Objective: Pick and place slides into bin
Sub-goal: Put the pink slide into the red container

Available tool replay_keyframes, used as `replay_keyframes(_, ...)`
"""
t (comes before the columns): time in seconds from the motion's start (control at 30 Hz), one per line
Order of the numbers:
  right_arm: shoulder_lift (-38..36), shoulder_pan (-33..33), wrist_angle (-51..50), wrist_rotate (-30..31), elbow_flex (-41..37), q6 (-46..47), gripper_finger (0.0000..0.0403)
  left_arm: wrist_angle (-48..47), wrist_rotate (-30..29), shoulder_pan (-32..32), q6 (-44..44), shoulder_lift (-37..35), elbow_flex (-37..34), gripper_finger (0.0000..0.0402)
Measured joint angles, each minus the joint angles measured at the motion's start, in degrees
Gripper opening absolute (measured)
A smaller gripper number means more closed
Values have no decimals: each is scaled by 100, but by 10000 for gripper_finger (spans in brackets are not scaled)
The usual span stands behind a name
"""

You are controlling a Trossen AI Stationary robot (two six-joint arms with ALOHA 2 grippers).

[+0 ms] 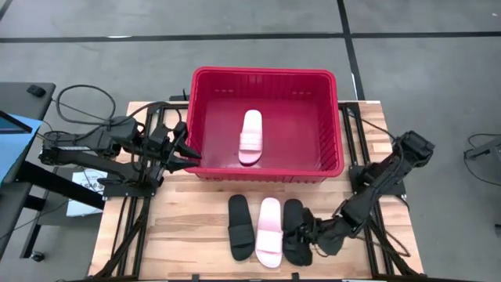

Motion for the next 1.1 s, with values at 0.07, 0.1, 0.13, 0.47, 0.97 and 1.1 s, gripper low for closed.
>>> replay_keyframes(0.07, 165, -96, -36, -36, 31, 113, 74, -3, 1, 0, 0, 0, 0, 91)
replay_keyframes(0.1, 237, -137, -42, -33, 56, 160, 81, 0, 1, 0, 0, 0, 0, 91)
replay_keyframes(0.13, 308, -186, -14, -32, 84, 230, 89, -2, -1, 0, 0, 0, 0, 91)
replay_keyframes(0.47, 597, -654, -447, 5, 84, 996, 165, -3, -1, -152, 0, 0, 0, 91)
replay_keyframes(0.97, 584, -1258, -1345, -86, 75, 1181, 177, -4, -6, -332, -2, 0, 0, 91)
replay_keyframes(1.1, 584, -1334, -1406, -177, 75, 1176, 177, -4, -6, -332, -2, 0, 0, 91)
